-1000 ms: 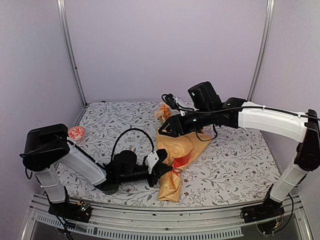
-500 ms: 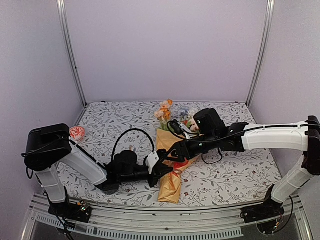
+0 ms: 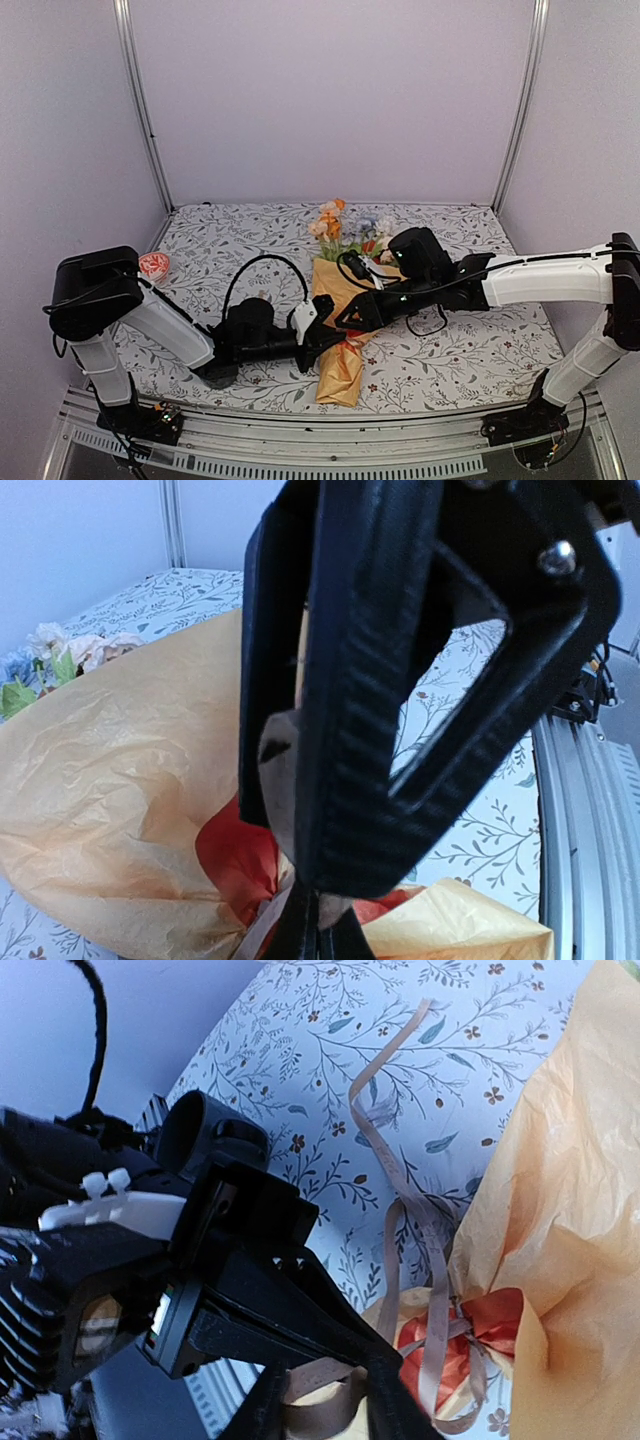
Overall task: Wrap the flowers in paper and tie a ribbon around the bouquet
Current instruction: Cross the half-tied ribbon over the folded bouquet.
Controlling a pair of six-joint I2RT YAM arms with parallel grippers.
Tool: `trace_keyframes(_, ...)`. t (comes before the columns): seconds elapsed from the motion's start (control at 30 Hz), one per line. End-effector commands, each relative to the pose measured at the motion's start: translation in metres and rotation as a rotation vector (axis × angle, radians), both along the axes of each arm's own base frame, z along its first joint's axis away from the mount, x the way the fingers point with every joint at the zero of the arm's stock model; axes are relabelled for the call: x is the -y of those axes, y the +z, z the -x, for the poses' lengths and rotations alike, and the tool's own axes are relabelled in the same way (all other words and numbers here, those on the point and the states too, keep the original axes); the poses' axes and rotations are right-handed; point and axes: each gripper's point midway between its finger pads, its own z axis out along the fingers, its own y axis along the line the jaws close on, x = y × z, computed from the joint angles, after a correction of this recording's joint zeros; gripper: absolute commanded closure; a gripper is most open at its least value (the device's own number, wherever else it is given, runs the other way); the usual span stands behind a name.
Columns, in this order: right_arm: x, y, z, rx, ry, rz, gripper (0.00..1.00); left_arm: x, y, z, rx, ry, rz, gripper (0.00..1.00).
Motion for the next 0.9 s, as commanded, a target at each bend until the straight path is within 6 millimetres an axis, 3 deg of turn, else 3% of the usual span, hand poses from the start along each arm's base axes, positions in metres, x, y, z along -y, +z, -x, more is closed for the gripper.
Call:
trace_keyframes(0.0, -0.002, 0.004, 0.003, 0.005, 0.001, -0.018, 0.88, 0.002, 0.002, -0.007, -0.003, 0.006, 0.012, 1.00)
trace_keyframes(0.07, -0.002, 0.007, 0.001, 0.014, -0.008, -0.022, 1.00, 0.002, 0.001, -0.006, -0.008, 0.005, 0.006, 1.00)
trace_keyframes(0.17, 0.003, 0.007, -0.007, 0.037, -0.056, -0.001, 1.00, 0.004, -0.002, -0.009, -0.022, 0.011, -0.032, 0.99)
trace_keyframes(0.23, 0.006, 0.004, -0.011, 0.038, -0.083, 0.019, 1.00, 0.005, -0.004, -0.015, -0.033, 0.042, -0.085, 0.82)
trace_keyframes(0.3, 0.007, 0.001, -0.012, 0.036, -0.095, 0.033, 1.00, 0.000, -0.003, -0.021, -0.044, 0.077, -0.136, 0.72)
trace_keyframes(0.43, 0.009, -0.006, -0.016, 0.029, -0.116, 0.056, 1.00, -0.012, 0.014, -0.015, -0.035, 0.073, -0.153, 0.32)
trace_keyframes(0.57, 0.011, -0.007, -0.020, 0.023, -0.128, 0.060, 1.00, -0.020, 0.023, -0.008, -0.068, 0.043, -0.185, 0.22)
trace_keyframes(0.63, 0.012, -0.007, -0.021, 0.024, -0.126, 0.059, 1.00, -0.030, 0.026, -0.017, -0.107, 0.091, -0.195, 0.22)
trace_keyframes(0.73, 0.011, -0.006, -0.021, 0.026, -0.123, 0.060, 1.00, -0.060, 0.025, -0.054, -0.194, 0.294, -0.220, 0.23)
trace_keyframes(0.8, 0.011, -0.005, -0.021, 0.027, -0.121, 0.059, 1.00, -0.101, 0.016, -0.100, -0.278, 0.566, -0.300, 0.25)
trace_keyframes(0.87, 0.011, -0.006, -0.020, 0.024, -0.115, 0.060, 1.00, -0.148, -0.004, -0.125, -0.355, 0.808, -0.440, 0.26)
